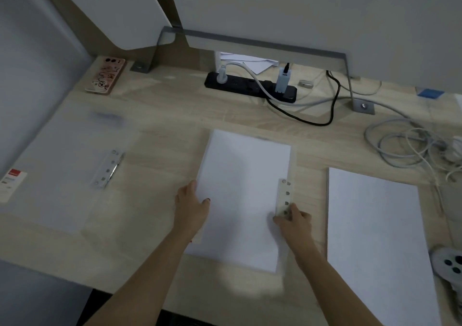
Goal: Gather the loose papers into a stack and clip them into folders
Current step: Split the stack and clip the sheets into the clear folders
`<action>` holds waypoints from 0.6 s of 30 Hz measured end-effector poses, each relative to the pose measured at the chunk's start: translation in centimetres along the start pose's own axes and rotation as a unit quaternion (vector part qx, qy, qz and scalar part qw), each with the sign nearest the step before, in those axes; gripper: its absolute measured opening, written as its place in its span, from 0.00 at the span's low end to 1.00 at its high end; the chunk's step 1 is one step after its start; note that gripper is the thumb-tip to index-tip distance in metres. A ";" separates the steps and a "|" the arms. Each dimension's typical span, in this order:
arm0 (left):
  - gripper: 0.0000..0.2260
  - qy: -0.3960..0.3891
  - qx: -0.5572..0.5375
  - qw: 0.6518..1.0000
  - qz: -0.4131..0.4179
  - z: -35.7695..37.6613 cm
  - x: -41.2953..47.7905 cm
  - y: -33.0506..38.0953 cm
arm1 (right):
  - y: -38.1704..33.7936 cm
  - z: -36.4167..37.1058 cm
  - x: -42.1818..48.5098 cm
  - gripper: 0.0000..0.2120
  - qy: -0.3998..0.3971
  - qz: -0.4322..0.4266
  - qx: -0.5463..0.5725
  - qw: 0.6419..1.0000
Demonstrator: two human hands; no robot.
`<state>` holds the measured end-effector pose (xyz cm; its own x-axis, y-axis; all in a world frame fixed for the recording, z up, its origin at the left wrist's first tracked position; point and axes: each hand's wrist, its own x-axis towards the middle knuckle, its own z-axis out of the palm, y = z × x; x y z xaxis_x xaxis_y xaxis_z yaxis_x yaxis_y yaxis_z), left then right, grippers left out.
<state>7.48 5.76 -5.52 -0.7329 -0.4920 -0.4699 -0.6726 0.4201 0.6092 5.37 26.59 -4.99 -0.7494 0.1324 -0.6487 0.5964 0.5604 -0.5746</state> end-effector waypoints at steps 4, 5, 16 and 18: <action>0.28 0.007 0.005 1.000 0.009 -2.4 2.0 -1.1 | -1.0 3.2 0.3 0.18 0.012 -0.016 0.020 1.000; 0.28 0.006 0.007 1.000 0.012 -3.0 2.5 -1.5 | -1.3 4.0 0.3 0.19 0.020 -0.018 0.018 0.999; 0.21 0.025 -0.009 0.990 0.140 -10.2 5.7 -5.6 | -6.2 7.6 -2.3 0.31 0.166 -0.041 0.016 0.985; 0.20 0.079 0.016 0.985 0.151 -13.5 7.3 -7.1 | -8.8 9.6 -3.3 0.28 0.158 -0.111 -0.027 0.981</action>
<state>8.30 -11.10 -4.61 -0.8766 -0.4529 -0.1626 -0.4308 0.5883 0.6843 5.32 13.37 -2.58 -0.9155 0.2449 -0.3191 0.3995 0.6460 -0.6505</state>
